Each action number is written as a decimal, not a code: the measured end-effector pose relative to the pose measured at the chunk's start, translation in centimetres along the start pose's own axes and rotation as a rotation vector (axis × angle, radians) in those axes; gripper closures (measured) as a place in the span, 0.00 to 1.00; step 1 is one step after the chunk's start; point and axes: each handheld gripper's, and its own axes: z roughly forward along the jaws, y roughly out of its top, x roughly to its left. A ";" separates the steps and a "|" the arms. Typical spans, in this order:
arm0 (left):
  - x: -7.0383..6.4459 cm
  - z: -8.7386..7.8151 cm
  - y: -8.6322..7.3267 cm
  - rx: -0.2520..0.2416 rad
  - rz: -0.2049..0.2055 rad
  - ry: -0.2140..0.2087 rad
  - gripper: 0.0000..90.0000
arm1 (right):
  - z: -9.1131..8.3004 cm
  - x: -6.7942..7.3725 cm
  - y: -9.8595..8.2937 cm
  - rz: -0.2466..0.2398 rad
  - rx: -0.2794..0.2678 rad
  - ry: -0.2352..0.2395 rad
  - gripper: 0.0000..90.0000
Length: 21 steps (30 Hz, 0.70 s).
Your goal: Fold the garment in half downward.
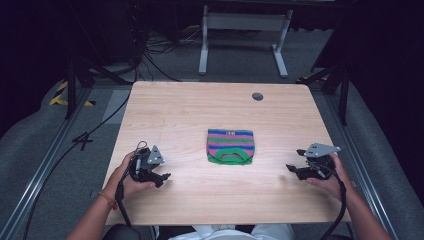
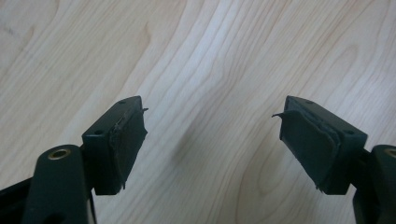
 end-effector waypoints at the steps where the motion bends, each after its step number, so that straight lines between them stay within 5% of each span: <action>1: 0.1 -0.1 -0.7 -0.009 -0.019 -0.010 0.25 | -0.4 -0.3 -0.9 0.021 0.005 -0.001 0.31; 8: 0.3 -0.5 -2.5 -0.034 -0.038 -0.033 0.24 | -1.3 -1.1 -3.3 0.090 0.000 -0.020 0.30; 13: 0.6 -0.9 -4.0 -0.046 -0.085 -0.026 0.24 | -1.9 -1.4 -5.0 0.137 0.007 -0.034 0.28; 21: 0.9 -1.4 -6.7 -0.097 -0.175 -0.083 0.18 | -2.5 -1.7 -7.1 0.211 0.007 -0.047 0.25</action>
